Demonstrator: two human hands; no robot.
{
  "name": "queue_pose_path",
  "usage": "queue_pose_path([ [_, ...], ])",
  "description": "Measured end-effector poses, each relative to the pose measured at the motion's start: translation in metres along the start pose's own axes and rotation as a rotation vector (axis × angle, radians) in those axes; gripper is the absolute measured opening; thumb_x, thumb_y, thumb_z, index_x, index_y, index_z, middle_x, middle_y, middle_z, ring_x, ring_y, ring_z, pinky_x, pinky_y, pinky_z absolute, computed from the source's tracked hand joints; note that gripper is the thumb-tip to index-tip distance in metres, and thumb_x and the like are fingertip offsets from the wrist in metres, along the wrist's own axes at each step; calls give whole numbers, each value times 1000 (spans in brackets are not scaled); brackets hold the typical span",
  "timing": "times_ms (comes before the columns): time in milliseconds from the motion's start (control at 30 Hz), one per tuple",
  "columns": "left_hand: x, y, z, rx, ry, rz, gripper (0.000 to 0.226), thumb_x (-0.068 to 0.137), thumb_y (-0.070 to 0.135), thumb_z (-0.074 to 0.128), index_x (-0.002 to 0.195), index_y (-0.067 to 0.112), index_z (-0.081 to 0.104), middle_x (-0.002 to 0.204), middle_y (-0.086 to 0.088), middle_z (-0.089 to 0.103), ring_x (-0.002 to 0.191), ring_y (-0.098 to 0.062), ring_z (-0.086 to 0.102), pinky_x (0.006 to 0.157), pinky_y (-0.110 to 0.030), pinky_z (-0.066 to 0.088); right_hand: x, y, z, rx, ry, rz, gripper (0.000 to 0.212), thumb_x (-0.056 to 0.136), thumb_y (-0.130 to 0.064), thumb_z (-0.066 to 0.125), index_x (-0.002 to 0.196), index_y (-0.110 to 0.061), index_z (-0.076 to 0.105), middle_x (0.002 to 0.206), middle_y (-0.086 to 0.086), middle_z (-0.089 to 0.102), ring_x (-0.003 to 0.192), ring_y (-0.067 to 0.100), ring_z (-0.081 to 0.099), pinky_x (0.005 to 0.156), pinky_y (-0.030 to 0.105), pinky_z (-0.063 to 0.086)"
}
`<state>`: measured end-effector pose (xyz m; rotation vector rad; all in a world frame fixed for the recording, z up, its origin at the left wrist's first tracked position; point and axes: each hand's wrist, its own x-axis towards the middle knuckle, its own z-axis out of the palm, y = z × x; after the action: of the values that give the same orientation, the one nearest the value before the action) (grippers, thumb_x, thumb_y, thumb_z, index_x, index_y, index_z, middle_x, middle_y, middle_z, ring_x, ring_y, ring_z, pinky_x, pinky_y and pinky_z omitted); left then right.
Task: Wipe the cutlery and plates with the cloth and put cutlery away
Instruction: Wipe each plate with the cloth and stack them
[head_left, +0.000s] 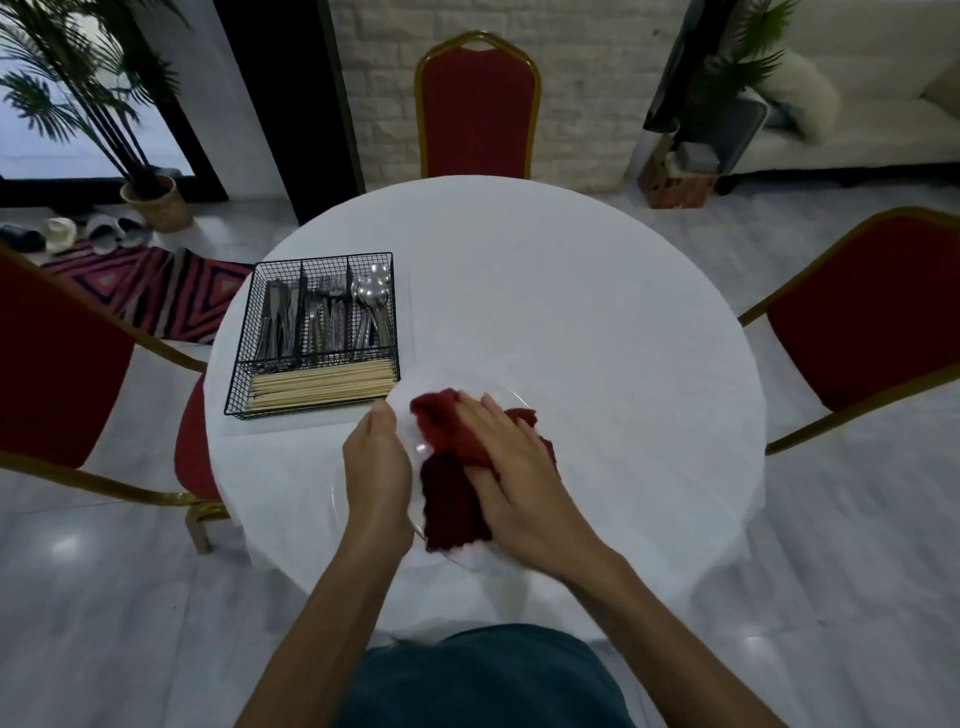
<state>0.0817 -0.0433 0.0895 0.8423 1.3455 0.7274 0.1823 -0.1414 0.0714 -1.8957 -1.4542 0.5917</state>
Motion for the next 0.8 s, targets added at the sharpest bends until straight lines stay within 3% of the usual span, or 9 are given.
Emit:
queue_pose_path([
  [100,-9,-2,1,11,-53,0,46,97,47,46,129,19,64,129,-3,66,120,-26,61,105,-50,47,12,26,-15,132,140,167,47,107,-28,37,154,-33,43,153,-15,48,143,7,42,121,27,31],
  [167,-8,6,-6,-8,-37,7,31,104,39,44,113,21,67,112,-1,70,102,-20,65,84,-39,54,-3,34,-22,291,117,343,43,110,-31,40,152,-40,43,144,-24,52,135,3,51,107,8,38],
  [200,-7,11,-8,-33,-27,7,27,105,35,43,107,22,66,104,0,69,93,-18,64,72,-33,52,-16,32,-24,307,104,355,44,110,-31,41,152,-42,41,144,-27,50,136,1,49,107,7,37],
  [267,-3,18,-11,-69,-9,4,27,105,32,43,111,18,65,101,-2,68,87,-18,62,64,-30,47,-36,21,-22,167,129,206,49,109,-25,39,155,-41,34,156,-27,38,148,1,33,122,21,27],
  [367,-2,14,0,-46,-15,0,34,104,33,43,114,13,68,102,-5,71,89,-21,65,74,-36,54,-38,-1,2,-115,104,-88,61,97,-23,35,157,-32,33,164,-20,25,156,4,12,127,29,7],
  [500,-10,-1,17,92,-121,136,37,103,39,45,86,18,70,94,-3,74,96,-23,68,96,-45,53,-5,-2,1,-50,162,-109,62,93,-21,35,155,-24,42,163,-11,34,156,10,18,126,36,11],
  [567,-16,-3,17,166,-183,224,38,104,44,42,81,23,65,89,5,70,88,-15,64,91,-37,49,11,16,-14,72,207,2,52,99,-25,40,151,-28,47,156,-11,47,149,9,35,122,34,25],
  [700,-28,9,5,187,-287,222,35,105,44,42,79,33,62,76,25,67,78,8,59,80,-21,45,22,51,-48,501,270,467,34,107,-31,50,139,-27,61,125,-12,69,106,-7,64,103,22,49],
  [800,-20,20,-6,81,-239,171,36,105,43,44,95,22,71,84,13,76,82,-6,69,71,-26,51,4,64,-57,587,230,693,42,103,-52,48,115,-20,72,107,3,78,96,13,72,85,29,55],
])
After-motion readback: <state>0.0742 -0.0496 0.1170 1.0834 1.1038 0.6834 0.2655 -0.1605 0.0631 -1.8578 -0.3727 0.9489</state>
